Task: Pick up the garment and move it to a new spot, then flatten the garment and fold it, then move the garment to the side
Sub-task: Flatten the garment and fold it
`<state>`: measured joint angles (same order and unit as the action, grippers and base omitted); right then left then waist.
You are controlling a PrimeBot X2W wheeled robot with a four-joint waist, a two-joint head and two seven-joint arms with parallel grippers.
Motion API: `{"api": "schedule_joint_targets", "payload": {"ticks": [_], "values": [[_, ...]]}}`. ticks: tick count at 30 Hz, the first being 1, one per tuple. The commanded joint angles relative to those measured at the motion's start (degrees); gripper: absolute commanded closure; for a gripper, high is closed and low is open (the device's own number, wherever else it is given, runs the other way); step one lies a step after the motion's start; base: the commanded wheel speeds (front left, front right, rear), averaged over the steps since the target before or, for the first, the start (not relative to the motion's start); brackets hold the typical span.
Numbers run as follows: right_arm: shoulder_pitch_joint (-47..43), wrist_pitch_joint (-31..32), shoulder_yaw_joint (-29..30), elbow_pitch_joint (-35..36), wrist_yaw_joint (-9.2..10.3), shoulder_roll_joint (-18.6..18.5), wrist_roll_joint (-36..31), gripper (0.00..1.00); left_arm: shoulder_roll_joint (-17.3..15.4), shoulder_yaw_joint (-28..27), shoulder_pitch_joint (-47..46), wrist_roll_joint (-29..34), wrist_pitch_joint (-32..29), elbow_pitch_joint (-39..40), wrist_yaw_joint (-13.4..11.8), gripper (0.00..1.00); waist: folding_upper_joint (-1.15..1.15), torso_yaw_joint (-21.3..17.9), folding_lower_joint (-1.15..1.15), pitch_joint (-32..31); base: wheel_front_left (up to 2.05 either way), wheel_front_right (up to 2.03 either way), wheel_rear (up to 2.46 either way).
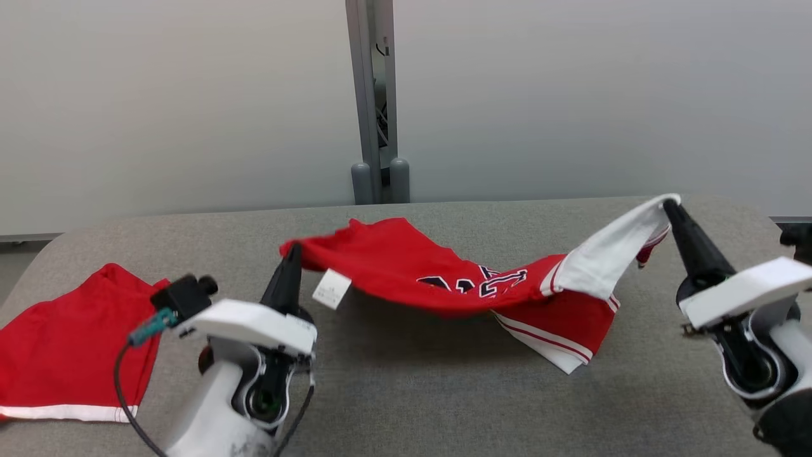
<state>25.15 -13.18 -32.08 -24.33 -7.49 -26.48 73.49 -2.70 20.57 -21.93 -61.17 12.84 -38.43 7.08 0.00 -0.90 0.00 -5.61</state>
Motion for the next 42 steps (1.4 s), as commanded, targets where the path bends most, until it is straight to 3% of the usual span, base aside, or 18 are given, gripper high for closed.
{"api": "schedule_joint_targets", "payload": {"ticks": [1,5,13,23,27,35,42], "values": [[2.9,-0.5,0.5,-0.7,0.00,-0.1,-1.5,1.00,-0.3,0.2,-3.8,-1.4,-1.3,0.6,0.5,1.00,0.00,0.2,0.00,-0.5,0.00,0.00,0.00],[9.1,-0.7,1.7,-4.8,0.00,0.9,-5.2,1.00,-0.3,-0.9,-10.3,-6.0,-4.1,0.6,-2.0,1.00,0.00,0.3,0.00,-1.6,0.00,0.00,0.00],[19.4,-1.3,3.0,-11.1,0.00,4.0,-11.2,1.00,-0.3,-2.4,-19.6,-8.0,-5.0,-0.6,-5.3,1.00,0.00,0.1,0.00,-3.5,0.00,0.00,0.00],[26.1,-2.0,4.5,-11.6,0.00,6.8,-17.3,1.00,-1.0,-2.7,-22.0,-7.0,-4.0,1.1,-7.7,1.00,0.00,0.5,0.00,-5.4,0.00,0.00,0.00],[28.0,0.6,3.8,-12.0,0.01,7.2,-19.5,1.00,-2.7,-2.8,-21.4,-7.2,-6.2,3.0,-9.1,1.00,0.00,0.2,0.00,-4.7,0.00,0.00,0.00],[35.1,4.5,3.9,-15.4,0.00,7.8,-21.9,1.00,-5.0,-0.7,-26.9,-4.2,-9.4,3.5,-12.0,1.00,0.00,-0.4,0.00,1.9,0.00,0.00,0.00],[49.2,5.8,5.0,-22.0,0.01,9.5,-23.6,1.00,-4.8,1.0,-40.2,-0.8,-10.3,-2.2,-12.8,1.00,0.00,-0.6,0.00,14.9,0.00,0.00,0.00]]}}
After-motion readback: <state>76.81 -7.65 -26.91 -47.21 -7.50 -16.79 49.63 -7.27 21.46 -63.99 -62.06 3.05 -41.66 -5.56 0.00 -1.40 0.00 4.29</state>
